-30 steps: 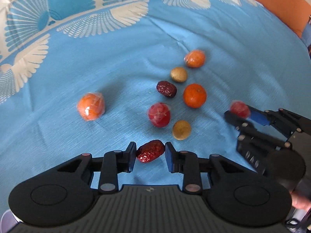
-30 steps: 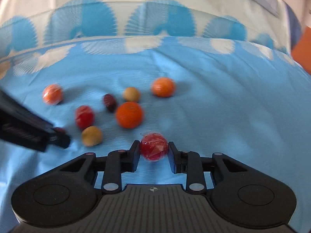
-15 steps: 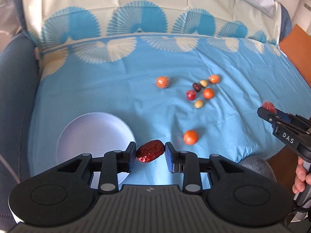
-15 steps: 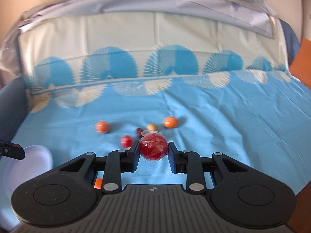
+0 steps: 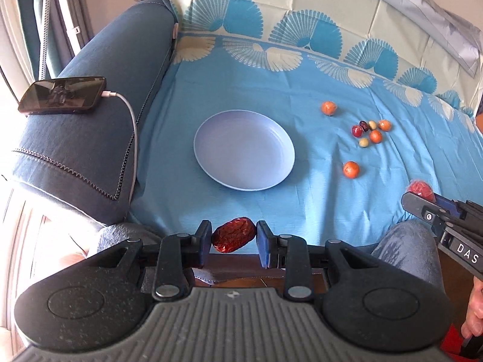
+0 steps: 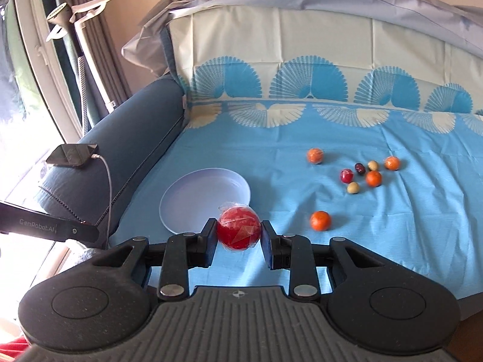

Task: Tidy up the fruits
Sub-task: 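Carry the date and plum over the plate and open both tools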

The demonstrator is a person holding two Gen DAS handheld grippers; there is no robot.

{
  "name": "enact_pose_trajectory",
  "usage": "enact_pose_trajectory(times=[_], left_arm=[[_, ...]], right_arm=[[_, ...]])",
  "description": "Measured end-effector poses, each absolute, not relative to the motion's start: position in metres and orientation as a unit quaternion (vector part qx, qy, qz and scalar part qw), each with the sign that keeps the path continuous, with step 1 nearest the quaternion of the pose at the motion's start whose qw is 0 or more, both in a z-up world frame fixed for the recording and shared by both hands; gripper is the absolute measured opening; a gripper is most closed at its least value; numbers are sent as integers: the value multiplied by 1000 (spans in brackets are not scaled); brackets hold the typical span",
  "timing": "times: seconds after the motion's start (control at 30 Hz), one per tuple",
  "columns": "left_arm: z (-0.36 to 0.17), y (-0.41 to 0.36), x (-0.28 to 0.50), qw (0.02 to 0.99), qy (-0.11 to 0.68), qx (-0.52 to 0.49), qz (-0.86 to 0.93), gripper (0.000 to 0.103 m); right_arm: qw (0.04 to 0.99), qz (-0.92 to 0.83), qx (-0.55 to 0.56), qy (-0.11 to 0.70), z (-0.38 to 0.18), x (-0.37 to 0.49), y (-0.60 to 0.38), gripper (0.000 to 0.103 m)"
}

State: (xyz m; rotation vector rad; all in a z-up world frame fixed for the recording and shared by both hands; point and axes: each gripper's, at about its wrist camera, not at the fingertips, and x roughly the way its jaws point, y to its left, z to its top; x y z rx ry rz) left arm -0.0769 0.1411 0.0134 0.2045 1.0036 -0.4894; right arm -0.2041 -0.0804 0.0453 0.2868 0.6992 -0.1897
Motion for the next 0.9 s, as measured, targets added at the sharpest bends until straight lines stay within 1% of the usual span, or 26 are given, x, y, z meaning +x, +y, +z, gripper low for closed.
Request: enact_pose_trajectory(times=[0.13,0.43,0.77,0.9], left_arm=[[16,156,-82,848,468,82,-236,35],[19,163,-80,854,457,60,-241,35],[24,147,-49,857,451,50,-244,35],[24,130,-28,857,448,55,-249,35]], right_arm=[[928,-94,115,342,55,-204,-65,32],[929,-94,80,348,62,-199,-50,32],[934,-104,70,334,66,-168,-65,32],[931,-101,73,342,57,-147,-71,32]])
